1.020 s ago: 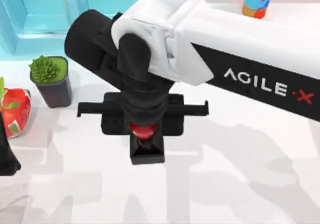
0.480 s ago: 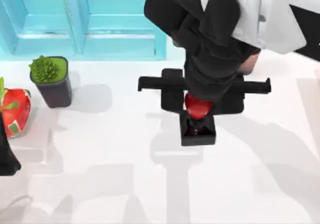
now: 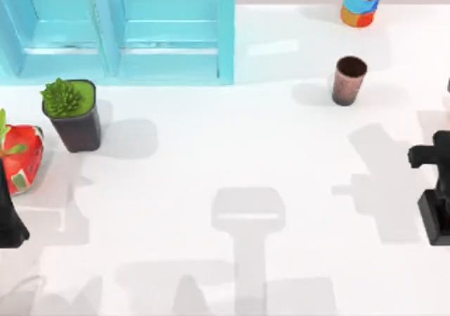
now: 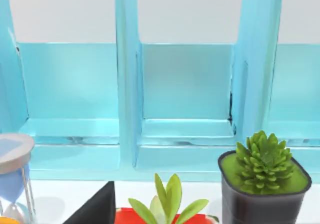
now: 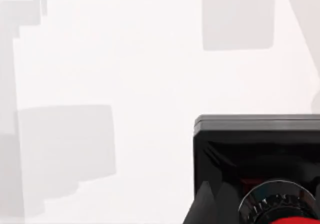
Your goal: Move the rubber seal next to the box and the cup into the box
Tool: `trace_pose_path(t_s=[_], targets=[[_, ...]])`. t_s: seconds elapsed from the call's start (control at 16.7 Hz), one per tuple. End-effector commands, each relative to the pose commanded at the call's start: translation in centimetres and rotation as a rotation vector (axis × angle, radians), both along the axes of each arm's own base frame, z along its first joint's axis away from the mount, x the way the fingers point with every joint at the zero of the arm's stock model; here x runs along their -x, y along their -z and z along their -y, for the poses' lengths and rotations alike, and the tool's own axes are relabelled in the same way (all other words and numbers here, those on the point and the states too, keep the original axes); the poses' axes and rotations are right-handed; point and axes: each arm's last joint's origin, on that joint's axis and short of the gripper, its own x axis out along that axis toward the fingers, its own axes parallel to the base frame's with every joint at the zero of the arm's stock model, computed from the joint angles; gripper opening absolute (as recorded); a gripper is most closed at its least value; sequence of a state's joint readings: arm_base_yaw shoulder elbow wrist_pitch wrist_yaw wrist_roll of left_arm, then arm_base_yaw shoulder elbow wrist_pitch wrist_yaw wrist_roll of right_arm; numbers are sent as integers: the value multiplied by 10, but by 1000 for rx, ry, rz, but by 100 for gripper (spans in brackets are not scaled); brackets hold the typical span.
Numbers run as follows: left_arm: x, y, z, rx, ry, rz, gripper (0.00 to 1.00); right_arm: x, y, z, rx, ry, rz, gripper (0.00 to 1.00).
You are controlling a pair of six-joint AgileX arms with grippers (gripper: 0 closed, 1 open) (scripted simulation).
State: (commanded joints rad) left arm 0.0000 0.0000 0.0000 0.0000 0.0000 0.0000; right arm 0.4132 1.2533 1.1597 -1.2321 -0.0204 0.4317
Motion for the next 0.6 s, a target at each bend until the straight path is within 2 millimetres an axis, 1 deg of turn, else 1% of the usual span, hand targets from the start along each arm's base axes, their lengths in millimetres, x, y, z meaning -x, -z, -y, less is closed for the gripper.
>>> trace_pose_path(t_s=[0.12,0.24,0.36,0.6], targets=[[0,0,0,0,0,0,100,18,10,24,-3,-5,-3,0],[0,0,0,0,0,0,100,29,18,37,-5,-8,-5,0],[0,0,0,0,0,0,100,33,20,42,-5,-9,-6,0],[0,0,0,0,0,0,100,32,20,41,-3,-10,-7,0]])
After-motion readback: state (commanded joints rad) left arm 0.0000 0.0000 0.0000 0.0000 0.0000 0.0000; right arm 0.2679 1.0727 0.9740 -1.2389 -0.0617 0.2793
